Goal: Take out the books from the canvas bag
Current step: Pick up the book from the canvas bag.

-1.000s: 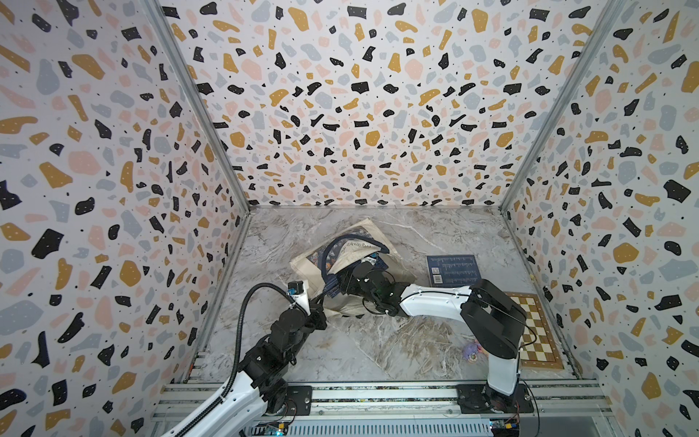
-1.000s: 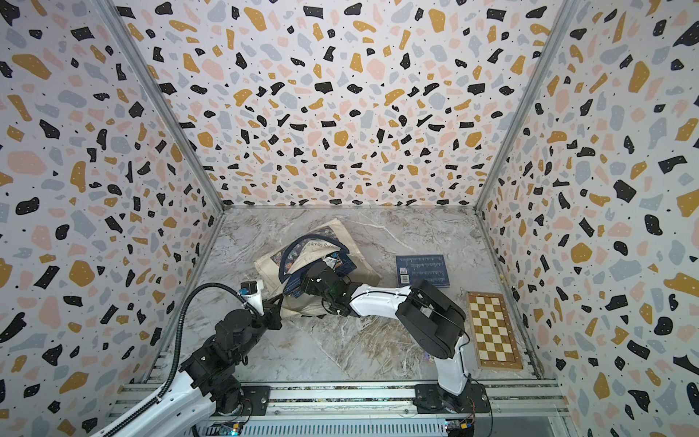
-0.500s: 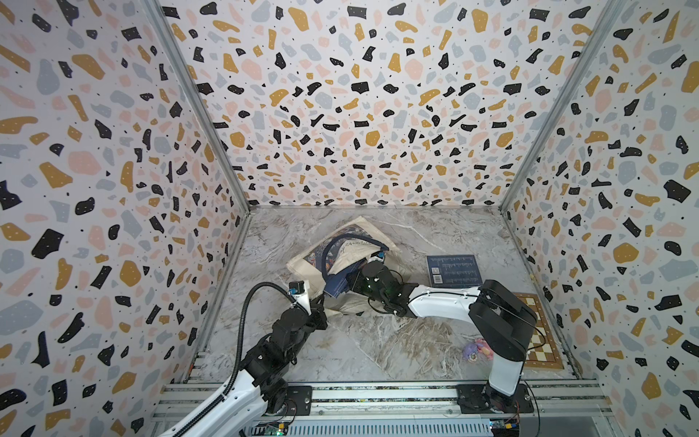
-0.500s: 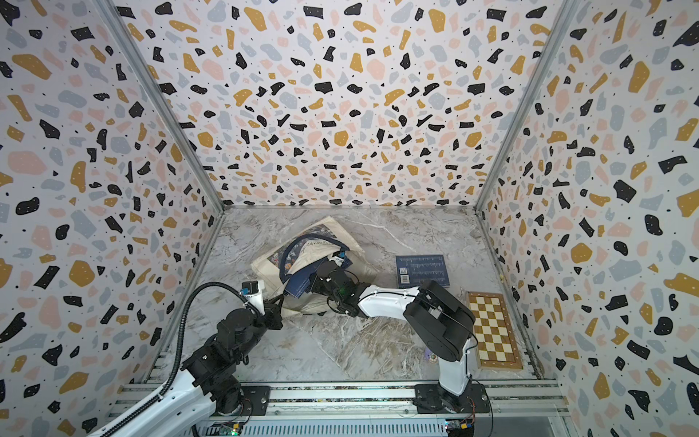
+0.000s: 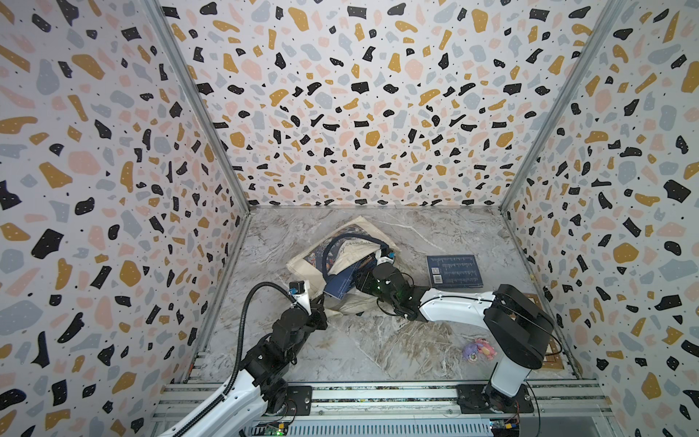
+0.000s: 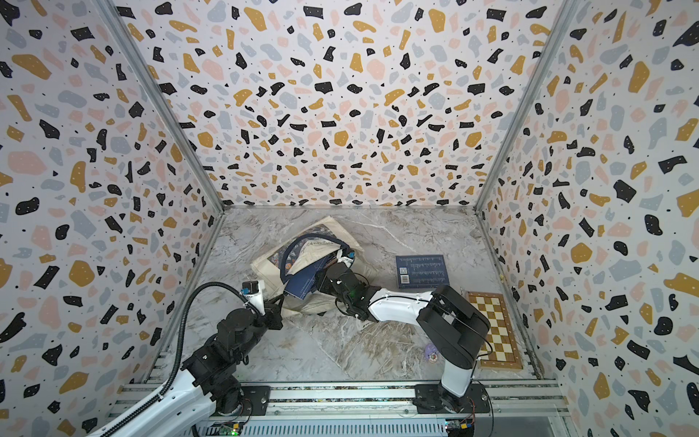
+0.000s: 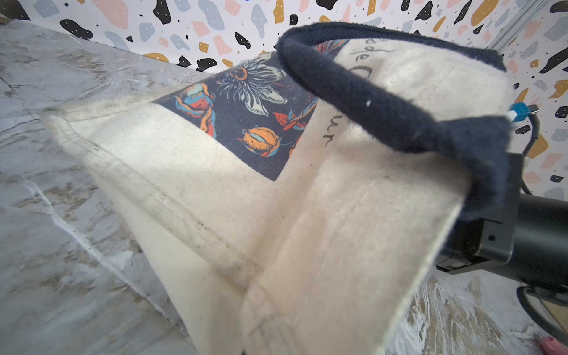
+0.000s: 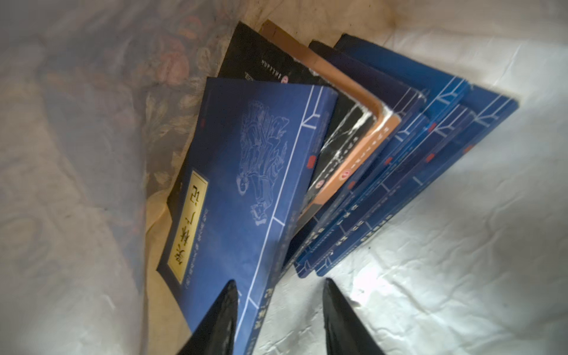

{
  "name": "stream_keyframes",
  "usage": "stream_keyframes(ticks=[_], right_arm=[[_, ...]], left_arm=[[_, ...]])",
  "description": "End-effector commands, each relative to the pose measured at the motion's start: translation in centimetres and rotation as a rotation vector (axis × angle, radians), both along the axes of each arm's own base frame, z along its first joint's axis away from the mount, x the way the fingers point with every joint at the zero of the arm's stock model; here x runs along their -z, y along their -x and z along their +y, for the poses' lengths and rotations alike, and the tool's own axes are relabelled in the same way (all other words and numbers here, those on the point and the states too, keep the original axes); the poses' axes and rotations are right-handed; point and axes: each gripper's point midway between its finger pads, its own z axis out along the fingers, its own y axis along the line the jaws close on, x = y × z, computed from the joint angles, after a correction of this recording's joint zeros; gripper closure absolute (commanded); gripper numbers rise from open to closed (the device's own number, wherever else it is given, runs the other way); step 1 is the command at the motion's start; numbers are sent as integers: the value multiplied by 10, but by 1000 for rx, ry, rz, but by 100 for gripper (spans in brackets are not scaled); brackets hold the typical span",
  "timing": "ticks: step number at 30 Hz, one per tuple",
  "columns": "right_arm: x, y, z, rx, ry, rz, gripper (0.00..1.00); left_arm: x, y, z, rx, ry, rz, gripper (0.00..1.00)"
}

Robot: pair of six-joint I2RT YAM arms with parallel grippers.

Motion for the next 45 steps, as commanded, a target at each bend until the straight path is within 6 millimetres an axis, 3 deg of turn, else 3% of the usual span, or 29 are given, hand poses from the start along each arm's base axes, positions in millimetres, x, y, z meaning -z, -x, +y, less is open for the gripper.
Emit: stream_keyframes(ticks=[1,10,17,26,34,37,45], right_arm=[[-17,-1,1,-8,-65,-48,48],[-12,-2,40,-148,-117,-51,47],[-3,2,55,-211,-166,-35,57],[-40,2,42,-169,-179,-128,81],[-56,13,34,-186,-221,-148,91],[-68,18,26,-183,-229,-179,99],[-97,32,-6,-174,-200,-287,100]], left_arm=[[-18,-3,-4,12,36,-62,100],[-17,-3,-4,12,31,-59,100],[-18,-4,-5,14,33,-59,100],[-17,-4,-6,17,33,-56,100],[-18,-3,-5,15,34,-58,100],[-18,-3,-5,14,32,-57,100],[-16,-4,-3,2,30,-48,100]])
